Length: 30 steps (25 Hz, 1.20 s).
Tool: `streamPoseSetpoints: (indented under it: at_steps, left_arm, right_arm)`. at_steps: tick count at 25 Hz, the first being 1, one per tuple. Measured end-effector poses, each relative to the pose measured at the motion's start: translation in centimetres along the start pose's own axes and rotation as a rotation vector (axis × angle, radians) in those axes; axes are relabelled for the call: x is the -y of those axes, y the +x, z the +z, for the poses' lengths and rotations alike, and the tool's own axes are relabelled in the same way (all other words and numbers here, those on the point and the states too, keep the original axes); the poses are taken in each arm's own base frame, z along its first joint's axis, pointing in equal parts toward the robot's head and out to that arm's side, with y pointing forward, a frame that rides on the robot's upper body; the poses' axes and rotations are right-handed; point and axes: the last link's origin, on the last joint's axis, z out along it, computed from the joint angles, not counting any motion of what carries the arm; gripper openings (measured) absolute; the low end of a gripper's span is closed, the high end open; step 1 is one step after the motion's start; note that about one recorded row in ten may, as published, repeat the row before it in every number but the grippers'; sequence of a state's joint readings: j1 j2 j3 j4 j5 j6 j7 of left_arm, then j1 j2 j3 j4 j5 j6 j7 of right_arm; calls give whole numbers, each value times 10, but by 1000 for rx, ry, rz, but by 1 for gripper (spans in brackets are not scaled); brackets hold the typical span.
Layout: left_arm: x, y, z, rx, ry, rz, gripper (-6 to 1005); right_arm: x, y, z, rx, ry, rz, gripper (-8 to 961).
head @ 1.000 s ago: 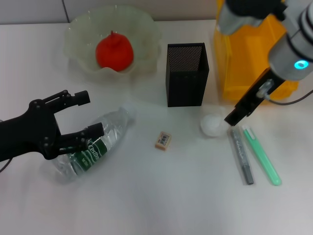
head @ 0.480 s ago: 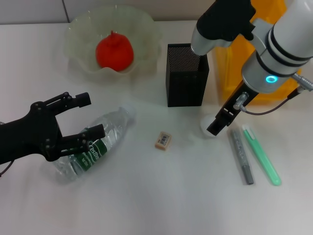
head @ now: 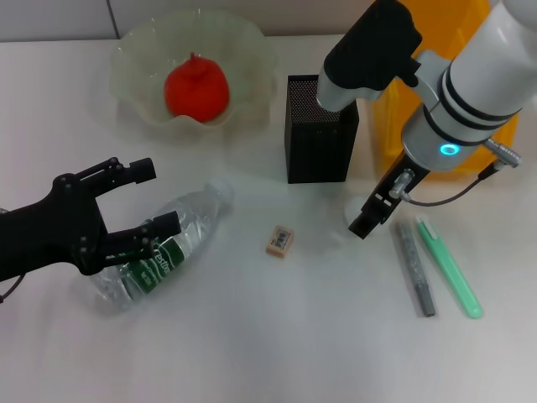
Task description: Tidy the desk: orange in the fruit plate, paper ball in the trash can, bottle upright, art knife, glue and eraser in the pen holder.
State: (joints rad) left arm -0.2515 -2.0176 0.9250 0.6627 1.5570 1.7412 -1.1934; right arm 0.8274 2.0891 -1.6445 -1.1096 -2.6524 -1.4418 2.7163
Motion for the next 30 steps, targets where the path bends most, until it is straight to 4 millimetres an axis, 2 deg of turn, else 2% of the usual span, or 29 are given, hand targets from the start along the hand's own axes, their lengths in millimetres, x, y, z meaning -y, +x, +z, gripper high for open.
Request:
streamPoseSetpoints:
  at_steps: [9, 14, 15, 16, 17, 18, 19, 22, 23, 24, 28, 30]
  left_arm:
    - [1, 0, 0, 3, 6, 0, 861]
    - [2, -1, 0, 6, 13, 1, 861]
    - [2, -1, 0, 6, 14, 1, 861]
    - [2, -1, 0, 6, 14, 0, 861]
    - [2, -1, 0, 6, 14, 0, 861]
    - [2, -1, 0, 6, 15, 0, 861]
    - [2, -1, 0, 6, 15, 0, 861]
    - [3, -1, 0, 7, 16, 0, 860]
    - [3, -1, -1, 8, 17, 0, 860]
    - [3, -1, -1, 8, 17, 0, 860]
    - [3, -1, -1, 9, 17, 1, 860]
    - [3, -1, -1, 9, 17, 1, 860]
  right_arm:
    - [1, 0, 2, -4, 0, 7, 633]
    - [-1, -1, -10, 3, 2, 4, 555]
    - [-2, -1, -15, 3, 2, 3, 540]
    - [-6, 2, -30, -1, -6, 5, 524]
    - [-6, 2, -30, -1, -6, 5, 509]
    - [-9, 6, -52, -3, -8, 16, 493]
    - [-9, 6, -52, -3, -8, 16, 488]
    - [-11, 16, -77, -28, 17, 39, 475]
    - [-7, 25, -93, -48, 80, 71, 470]
    - [-7, 25, -93, -48, 80, 71, 470]
    - [8, 38, -114, -15, 235, 135, 469]
    - [11, 39, -115, 13, 249, 141, 469]
